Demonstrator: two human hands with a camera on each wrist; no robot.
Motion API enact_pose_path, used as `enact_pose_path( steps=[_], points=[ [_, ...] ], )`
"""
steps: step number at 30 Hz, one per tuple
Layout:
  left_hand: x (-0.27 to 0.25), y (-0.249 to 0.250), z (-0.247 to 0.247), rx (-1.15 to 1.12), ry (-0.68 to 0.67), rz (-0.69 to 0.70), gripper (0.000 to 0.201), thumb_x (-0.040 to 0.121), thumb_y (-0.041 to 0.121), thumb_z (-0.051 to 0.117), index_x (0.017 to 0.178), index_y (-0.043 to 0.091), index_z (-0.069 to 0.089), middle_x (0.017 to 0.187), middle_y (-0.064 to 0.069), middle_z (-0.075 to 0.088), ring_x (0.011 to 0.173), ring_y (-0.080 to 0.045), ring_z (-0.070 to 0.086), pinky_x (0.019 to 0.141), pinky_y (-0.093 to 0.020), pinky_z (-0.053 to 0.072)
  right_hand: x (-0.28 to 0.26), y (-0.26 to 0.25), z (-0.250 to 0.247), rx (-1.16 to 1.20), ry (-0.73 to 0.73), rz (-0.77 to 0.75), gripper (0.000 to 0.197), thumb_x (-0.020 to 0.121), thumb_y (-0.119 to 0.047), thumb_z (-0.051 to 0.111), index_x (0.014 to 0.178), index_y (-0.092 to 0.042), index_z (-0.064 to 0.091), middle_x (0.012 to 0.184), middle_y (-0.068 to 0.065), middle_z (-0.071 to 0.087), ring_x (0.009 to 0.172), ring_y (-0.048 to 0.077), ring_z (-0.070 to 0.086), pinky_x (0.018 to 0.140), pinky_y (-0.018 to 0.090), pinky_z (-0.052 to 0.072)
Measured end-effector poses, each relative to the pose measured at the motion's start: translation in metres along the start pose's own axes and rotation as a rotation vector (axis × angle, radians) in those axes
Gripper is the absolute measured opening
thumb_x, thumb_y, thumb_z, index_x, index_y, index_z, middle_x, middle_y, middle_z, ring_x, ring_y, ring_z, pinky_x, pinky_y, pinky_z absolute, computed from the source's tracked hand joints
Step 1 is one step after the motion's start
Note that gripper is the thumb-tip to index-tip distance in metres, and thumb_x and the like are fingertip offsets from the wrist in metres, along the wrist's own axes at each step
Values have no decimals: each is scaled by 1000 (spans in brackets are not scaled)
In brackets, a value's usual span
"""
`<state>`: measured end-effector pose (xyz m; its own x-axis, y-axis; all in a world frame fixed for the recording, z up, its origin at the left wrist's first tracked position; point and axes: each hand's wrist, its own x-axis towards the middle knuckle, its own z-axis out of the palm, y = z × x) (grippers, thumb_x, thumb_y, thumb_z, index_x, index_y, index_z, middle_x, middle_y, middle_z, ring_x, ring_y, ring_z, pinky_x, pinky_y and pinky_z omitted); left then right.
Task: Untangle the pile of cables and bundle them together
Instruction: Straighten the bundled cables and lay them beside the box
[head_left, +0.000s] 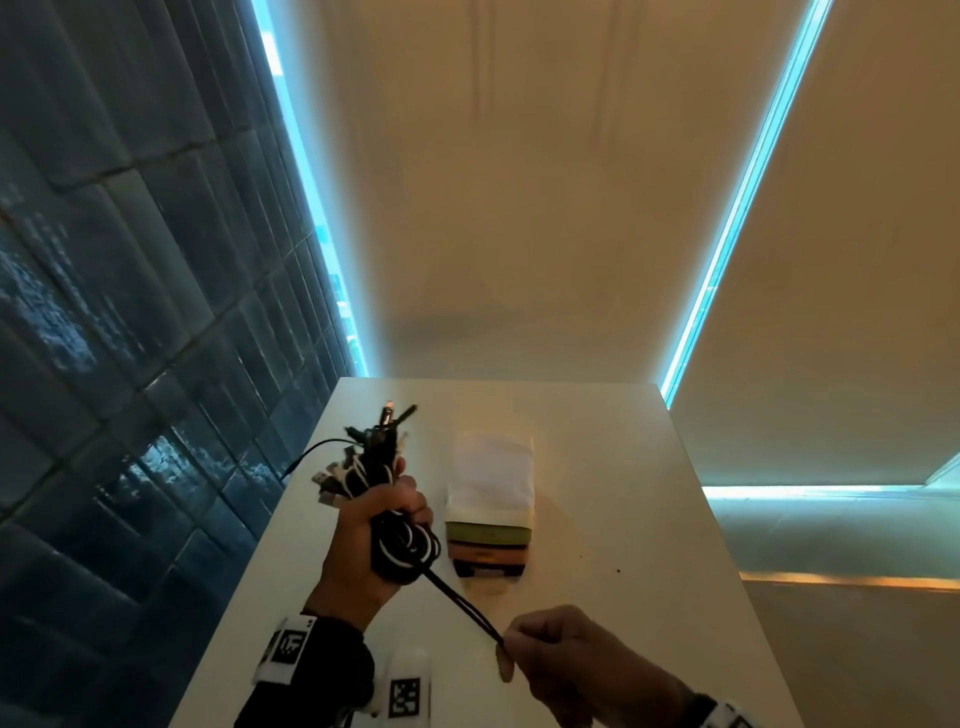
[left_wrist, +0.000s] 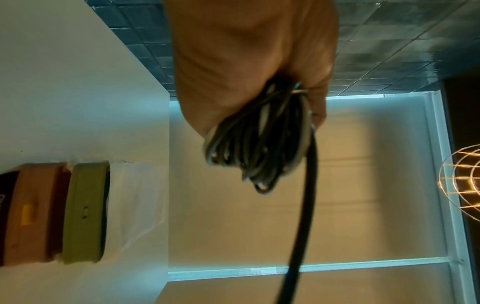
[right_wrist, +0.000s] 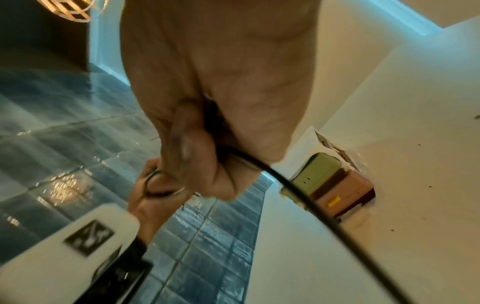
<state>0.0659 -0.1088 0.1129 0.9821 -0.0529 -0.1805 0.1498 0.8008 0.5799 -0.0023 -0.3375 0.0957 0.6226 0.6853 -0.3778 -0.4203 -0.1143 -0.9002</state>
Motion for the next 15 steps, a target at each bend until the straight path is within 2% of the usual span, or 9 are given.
enact_pose_path(
  steps=[2,4,6,8,10,12,15],
  points=[
    [-10,2,6,18,-93,-121,61,42,-3,81,95,8,53,63,-2,41,51,-11,42,51,-21,41,4,-5,-12,-134,6,76,29,91,-43,61,87,-15,68,58,1,39,45,12,32,43,23,29],
    [-23,4,12,101,-179,-248,64,42,-4,81,99,5,53,66,-5,46,52,-14,44,51,-24,42,8,-15,-29,-312,149,89,33,85,-47,67,81,-15,71,55,-4,44,44,11,33,42,25,28],
    [-35,3,15,248,-222,-336,63,42,-3,80,101,0,58,69,-8,49,54,-17,45,52,-27,43,9,-30,-49,-429,351,26,35,82,-47,71,69,-15,68,48,-6,41,41,11,29,41,25,25],
    [-44,-1,17,376,-215,-405,53,42,-2,74,94,-2,61,70,-11,51,56,-20,48,54,-29,44,11,-47,-62,-387,434,-71,35,87,-41,67,65,-13,63,48,-5,36,42,11,25,41,23,22],
    [-51,-8,19,440,-202,-453,43,44,0,70,86,-2,59,72,-12,53,59,-21,50,58,-31,44,14,-66,-68,-260,390,-142,33,96,-31,57,71,-10,63,50,-5,33,44,11,21,40,22,20],
    [-53,-13,20,475,-187,-455,39,47,2,70,85,-1,63,77,-13,56,63,-22,51,62,-33,44,17,-80,-69,-157,316,-156,31,100,-23,50,78,-6,62,53,-3,29,47,11,17,41,22,17],
    [-55,-19,20,496,-149,-428,36,47,3,72,82,3,70,82,-14,59,69,-22,57,66,-35,47,25,-85,-66,-170,226,-138,27,101,-18,48,83,-2,61,57,-1,27,49,12,16,43,24,15]
  ],
)
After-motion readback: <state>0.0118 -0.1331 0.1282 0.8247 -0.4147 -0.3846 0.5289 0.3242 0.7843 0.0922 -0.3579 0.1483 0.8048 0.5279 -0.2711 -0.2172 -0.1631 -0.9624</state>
